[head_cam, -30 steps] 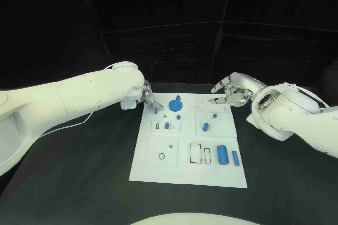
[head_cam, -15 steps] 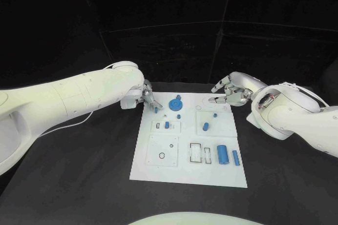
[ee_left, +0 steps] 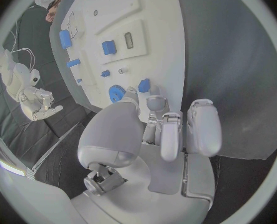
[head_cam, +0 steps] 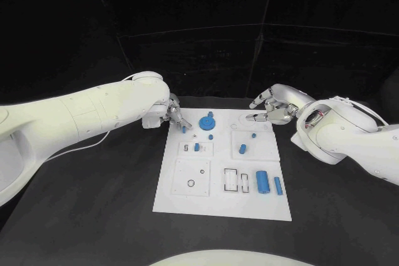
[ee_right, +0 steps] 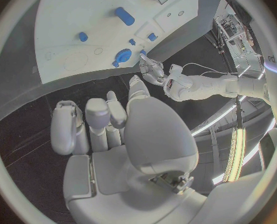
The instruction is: Assemble the parts on the task board
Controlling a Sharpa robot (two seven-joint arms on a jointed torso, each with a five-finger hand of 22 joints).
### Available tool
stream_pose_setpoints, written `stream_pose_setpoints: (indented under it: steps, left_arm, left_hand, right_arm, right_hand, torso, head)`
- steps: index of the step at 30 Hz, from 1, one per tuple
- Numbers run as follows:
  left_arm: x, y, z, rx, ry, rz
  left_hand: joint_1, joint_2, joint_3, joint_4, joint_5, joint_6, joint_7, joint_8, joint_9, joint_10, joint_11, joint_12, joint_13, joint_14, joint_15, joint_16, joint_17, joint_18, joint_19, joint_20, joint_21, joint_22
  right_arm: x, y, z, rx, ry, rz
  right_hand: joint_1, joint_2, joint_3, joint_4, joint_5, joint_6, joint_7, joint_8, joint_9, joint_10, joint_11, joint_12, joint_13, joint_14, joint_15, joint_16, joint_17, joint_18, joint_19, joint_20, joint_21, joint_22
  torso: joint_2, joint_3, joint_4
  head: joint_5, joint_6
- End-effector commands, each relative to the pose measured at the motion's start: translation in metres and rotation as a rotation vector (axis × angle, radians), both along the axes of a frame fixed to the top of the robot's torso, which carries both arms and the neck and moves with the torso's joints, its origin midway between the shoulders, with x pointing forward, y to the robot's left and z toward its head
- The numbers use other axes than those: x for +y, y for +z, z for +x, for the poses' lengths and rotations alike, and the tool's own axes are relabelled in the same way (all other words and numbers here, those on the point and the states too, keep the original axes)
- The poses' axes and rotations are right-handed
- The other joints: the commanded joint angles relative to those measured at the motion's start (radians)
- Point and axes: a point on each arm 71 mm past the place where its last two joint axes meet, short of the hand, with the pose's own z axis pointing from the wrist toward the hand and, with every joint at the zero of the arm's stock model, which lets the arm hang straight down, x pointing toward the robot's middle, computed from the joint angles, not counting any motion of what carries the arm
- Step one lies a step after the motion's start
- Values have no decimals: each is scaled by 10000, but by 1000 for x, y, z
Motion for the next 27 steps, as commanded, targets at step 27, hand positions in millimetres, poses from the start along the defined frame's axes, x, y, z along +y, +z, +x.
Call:
stream_pose_setpoints:
  steps: [27]
  left_arm:
    - [-4, 0, -1, 257, -169, -570]
  left_hand:
    - [1771, 1114, 817, -1092, -19, 236, -168, -36, -245, 148, -118, 71, 6, 1055, -44, 31, 2634, 39, 71, -39, 77, 109]
  right_arm:
    - [1, 1, 1, -57, 69, 10]
  right_hand:
    - [1, 118, -19, 76, 36, 0, 2, 40, -3, -67, 13, -26, -6, -29, -16, -72, 0, 89, -39, -9, -43, 21]
  torso:
    - [-1, 1, 0]
  head:
    - [-2, -60]
